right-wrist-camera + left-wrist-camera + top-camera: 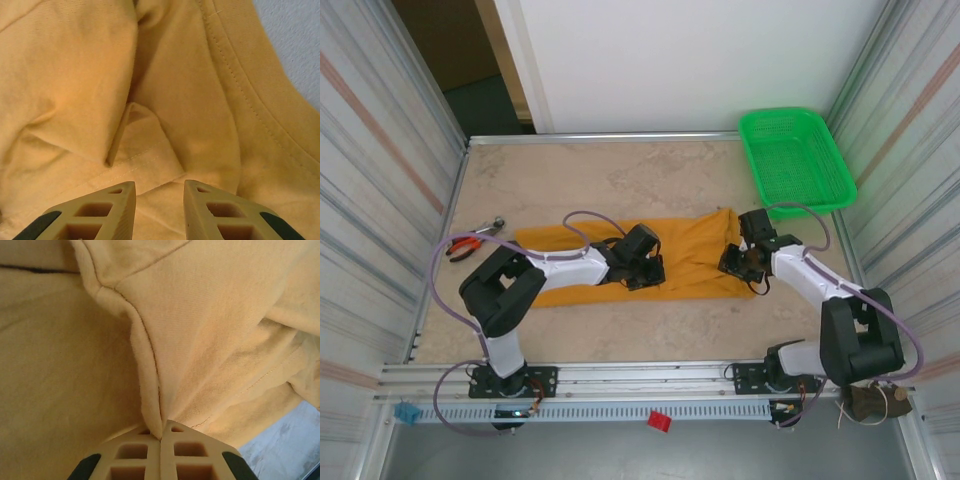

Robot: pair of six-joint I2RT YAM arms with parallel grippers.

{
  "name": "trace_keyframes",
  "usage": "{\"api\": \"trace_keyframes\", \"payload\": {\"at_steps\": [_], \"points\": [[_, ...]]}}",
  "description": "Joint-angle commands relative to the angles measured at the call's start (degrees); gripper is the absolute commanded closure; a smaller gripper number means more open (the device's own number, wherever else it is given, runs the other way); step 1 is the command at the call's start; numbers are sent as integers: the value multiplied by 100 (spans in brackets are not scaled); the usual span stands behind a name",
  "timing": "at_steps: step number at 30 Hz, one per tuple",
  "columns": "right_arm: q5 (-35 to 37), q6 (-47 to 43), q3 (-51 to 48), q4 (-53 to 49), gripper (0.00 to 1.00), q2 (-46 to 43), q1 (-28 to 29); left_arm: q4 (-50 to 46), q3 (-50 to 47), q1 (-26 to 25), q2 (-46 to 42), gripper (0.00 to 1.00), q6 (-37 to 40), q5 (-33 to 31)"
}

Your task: Fold the inside-out t-shirt

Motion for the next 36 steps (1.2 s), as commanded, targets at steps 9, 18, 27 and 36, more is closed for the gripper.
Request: {"api": "trace_keyframes", "payload": {"at_steps": [9,18,27,36], "points": [[142,-22,47,275,83,637,64,105,36,35,82,97,-68,14],[183,-58,148,-195,100,-30,65,108,53,36,36,97,-59,21],[246,110,5,-899,100,-1055,162,33,79,54,-138,97,-15,55],[404,743,-616,-1269,100,-1696,400,-102,2,54,-382,98,-7,74]]}}
